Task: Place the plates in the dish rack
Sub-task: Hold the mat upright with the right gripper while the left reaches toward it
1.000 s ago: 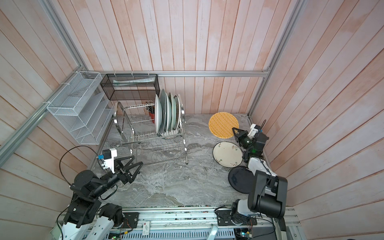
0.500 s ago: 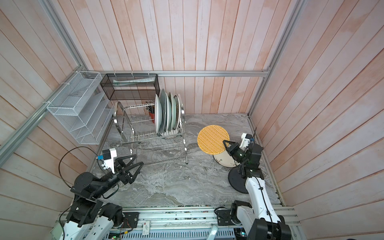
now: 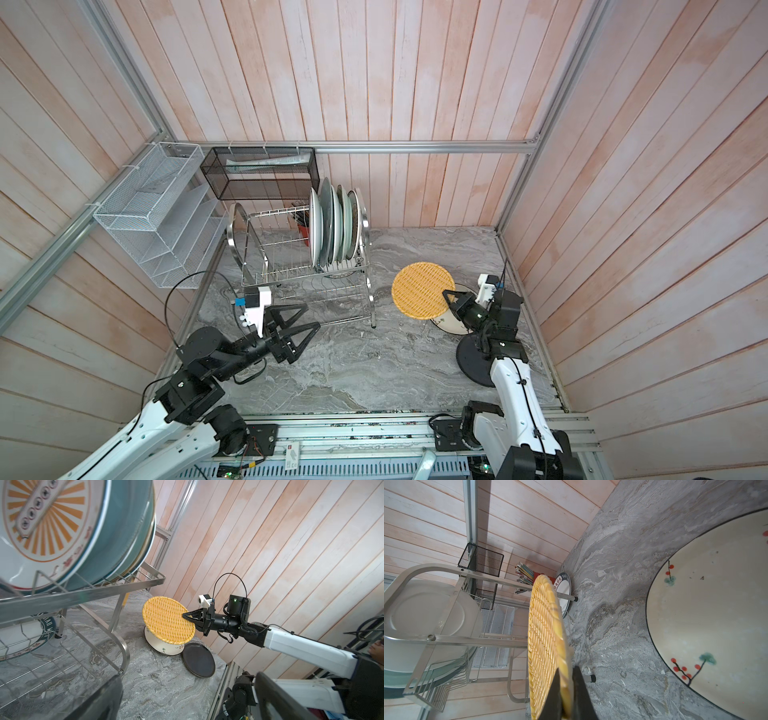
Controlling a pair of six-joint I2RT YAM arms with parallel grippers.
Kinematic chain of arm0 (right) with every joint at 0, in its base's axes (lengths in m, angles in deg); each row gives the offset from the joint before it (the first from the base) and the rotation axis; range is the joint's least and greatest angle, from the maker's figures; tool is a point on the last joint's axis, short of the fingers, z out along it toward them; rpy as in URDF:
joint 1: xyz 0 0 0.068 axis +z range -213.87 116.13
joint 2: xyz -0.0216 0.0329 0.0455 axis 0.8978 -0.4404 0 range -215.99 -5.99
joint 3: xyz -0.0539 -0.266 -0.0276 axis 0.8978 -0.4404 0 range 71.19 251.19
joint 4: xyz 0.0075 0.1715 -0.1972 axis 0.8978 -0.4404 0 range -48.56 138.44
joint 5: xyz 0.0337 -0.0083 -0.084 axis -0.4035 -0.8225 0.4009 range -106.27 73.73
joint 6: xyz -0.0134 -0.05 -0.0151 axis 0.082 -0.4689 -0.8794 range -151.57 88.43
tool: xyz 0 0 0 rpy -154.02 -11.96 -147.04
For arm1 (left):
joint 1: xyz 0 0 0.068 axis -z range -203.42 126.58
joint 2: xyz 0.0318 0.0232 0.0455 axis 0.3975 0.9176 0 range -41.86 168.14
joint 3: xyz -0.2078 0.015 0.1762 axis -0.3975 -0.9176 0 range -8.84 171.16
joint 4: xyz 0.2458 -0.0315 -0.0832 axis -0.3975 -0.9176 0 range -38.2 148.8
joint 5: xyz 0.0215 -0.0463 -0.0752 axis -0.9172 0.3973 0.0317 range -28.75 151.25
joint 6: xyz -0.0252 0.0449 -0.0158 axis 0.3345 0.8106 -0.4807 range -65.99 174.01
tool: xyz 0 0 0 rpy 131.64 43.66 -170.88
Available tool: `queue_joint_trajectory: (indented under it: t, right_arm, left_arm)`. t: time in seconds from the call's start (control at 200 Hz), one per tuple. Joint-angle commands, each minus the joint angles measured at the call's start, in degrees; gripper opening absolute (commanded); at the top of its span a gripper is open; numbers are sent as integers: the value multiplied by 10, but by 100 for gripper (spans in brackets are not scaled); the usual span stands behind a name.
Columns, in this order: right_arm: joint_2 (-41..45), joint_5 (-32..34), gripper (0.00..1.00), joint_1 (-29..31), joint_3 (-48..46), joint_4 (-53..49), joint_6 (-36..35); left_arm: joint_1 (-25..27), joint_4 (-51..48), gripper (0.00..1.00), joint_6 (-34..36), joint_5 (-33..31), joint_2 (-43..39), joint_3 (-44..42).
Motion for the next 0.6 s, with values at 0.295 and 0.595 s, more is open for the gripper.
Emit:
queue_joint_trajectory:
  t: [0.295, 0.595]
  right_arm:
    - [41, 98, 0, 49, 77, -180, 26]
    - [86, 197, 0, 101, 81, -256, 63]
  left_arm:
    - [266, 83, 100, 216, -303, 266, 93]
    - [325, 129, 100, 423, -401, 468, 173]
